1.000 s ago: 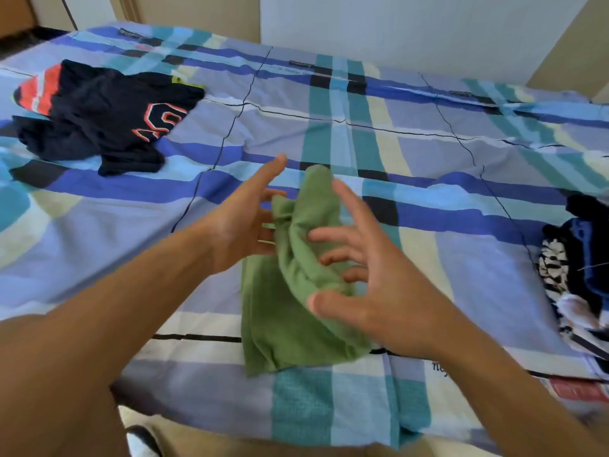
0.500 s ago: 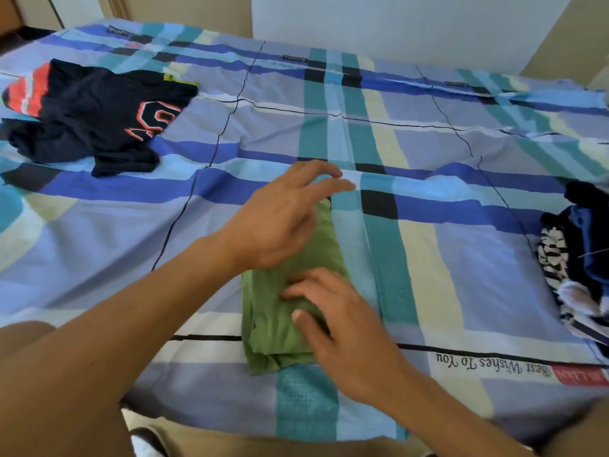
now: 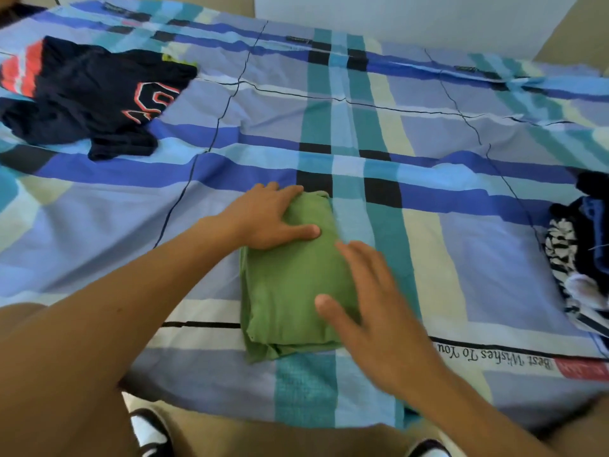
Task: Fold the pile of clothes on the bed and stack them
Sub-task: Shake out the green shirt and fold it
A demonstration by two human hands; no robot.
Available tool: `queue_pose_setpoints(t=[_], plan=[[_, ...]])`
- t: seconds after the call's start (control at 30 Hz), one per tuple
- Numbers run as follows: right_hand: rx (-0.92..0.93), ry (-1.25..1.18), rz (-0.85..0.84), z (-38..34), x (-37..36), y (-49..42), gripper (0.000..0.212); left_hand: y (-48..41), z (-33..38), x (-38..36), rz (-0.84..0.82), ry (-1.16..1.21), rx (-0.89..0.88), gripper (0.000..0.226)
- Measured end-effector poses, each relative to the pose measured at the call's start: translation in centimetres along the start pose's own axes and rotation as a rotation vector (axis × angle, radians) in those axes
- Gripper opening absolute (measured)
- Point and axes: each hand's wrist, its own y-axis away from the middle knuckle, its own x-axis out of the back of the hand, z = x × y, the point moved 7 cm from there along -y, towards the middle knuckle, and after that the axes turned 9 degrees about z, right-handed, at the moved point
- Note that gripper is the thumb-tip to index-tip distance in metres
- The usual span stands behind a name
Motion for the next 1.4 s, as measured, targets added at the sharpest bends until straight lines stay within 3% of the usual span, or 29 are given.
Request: queue_pose_setpoints(t=[0.2, 0.3, 0.4, 0.47, 0.53, 0.57, 0.63, 0.77, 0.87, 0.93, 1.0, 1.03, 1.13, 1.2, 1.23, 1.33, 1.4], plan=[[-0.346, -0.436, -0.237, 3.0, -1.0, -0.5, 0.106, 0.3, -2.2, 1.6, -0.167, 0.228, 0.310, 0.090], [-0.404, -0.597, -0.272, 2.6, -0.4, -0.7, 0.100, 0.8, -2.8, 1.5, -0.199, 0.439, 0.404, 0.065], [-0.493, -0.760, -0.039, 4.7, 5.0, -3.1, 0.092, 2.0, -2.0, 1.8, -0.306, 0.866, 0.489, 0.047], [-0.532, -0.900, 0.152, 6.8, 8.7, -4.4, 0.071, 3.0, -0.8, 1.3, -0.378, 1.133, 0.565, 0.049], [-0.587, -0.864, 0.237, 9.0, 9.6, -4.6, 0.053, 3.8, 0.2, -0.5, -0.410, 1.131, 0.624, 0.051], [-0.632, -0.811, 0.219, 10.0, 9.1, -4.4, 0.059, 4.0, 0.6, -1.4, -0.390, 1.027, 0.634, 0.051], [-0.683, -0.704, 0.108, 11.2, 7.5, -4.0, 0.082, 3.9, 1.0, -2.2, -0.264, 0.869, 0.614, 0.049], [-0.553, -0.590, -0.045, 10.7, 6.8, -3.8, 0.111, 4.1, 2.0, -1.9, -0.212, 0.965, 0.540, 0.050], [-0.421, -0.528, -0.103, 9.7, 7.0, -3.5, 0.106, 5.3, 2.5, -1.4, -0.239, 1.074, 0.485, 0.048], [-0.372, -0.524, -0.092, 9.1, 7.2, -3.4, 0.089, 6.1, 2.9, -0.9, -0.207, 1.117, 0.461, 0.042], [-0.324, -0.471, -0.022, 8.6, 7.7, -3.5, 0.063, 6.7, 3.1, -0.4, -0.156, 1.146, 0.427, 0.046], [-0.302, -0.454, 0.020, 8.4, 8.2, -3.5, 0.053, 7.0, 3.4, -0.3, -0.131, 1.139, 0.412, 0.061], [-0.257, -0.477, 0.182, 7.8, 12.1, -3.1, 0.041, 6.5, 6.2, 1.7, -0.054, 1.147, 0.330, 0.106], [-0.227, -0.512, 0.308, 7.4, 16.9, -2.4, 0.038, 5.2, 8.7, 3.3, 0.048, 1.181, 0.282, 0.115], [-0.220, -0.535, 0.381, 7.4, 19.8, -1.8, 0.038, 4.7, 10.9, 4.5, 0.084, 1.203, 0.252, 0.110], [-0.150, -0.532, 0.595, 7.4, 30.3, 1.3, 0.036, 2.6, 20.9, 8.7, 0.108, 1.317, 0.060, 0.060], [-0.125, -0.477, 0.729, 8.4, 37.7, 3.4, 0.036, 0.3, 28.1, 11.0, 0.085, 1.376, -0.059, 0.043]])
